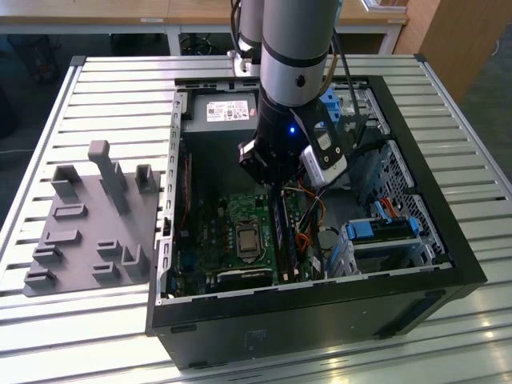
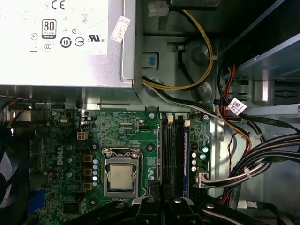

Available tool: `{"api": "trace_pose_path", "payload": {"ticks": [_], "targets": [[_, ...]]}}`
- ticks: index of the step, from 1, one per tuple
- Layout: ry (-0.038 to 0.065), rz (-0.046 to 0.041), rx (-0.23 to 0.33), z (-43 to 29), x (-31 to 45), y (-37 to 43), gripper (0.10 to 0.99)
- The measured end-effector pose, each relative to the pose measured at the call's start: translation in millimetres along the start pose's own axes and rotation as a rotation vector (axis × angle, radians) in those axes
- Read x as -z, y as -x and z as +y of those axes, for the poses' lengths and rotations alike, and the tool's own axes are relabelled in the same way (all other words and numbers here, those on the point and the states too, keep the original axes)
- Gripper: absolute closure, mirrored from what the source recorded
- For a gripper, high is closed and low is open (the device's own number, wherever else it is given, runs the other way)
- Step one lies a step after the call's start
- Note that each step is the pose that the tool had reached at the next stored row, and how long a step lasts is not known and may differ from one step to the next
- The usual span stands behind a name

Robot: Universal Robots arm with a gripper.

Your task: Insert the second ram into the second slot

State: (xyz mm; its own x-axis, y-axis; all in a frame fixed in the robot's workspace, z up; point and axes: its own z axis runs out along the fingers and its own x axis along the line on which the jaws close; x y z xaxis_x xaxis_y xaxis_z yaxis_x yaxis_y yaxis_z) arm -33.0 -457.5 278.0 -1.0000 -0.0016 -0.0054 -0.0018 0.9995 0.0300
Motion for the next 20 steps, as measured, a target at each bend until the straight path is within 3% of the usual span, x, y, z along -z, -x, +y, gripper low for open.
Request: {"api": "trace_pose_path", "payload": {"ticks": [11,17,20], "targets": [[-0.009,0.0005,-0.001,-5.0,-3.2,0.0,0.949],[-0.008,0.0193,-0.003,-5.4,-8.8,6.7,0.949],[-0.009,0.0235,-0.003,-7.2,-13.4,8.3,0.949]]}}
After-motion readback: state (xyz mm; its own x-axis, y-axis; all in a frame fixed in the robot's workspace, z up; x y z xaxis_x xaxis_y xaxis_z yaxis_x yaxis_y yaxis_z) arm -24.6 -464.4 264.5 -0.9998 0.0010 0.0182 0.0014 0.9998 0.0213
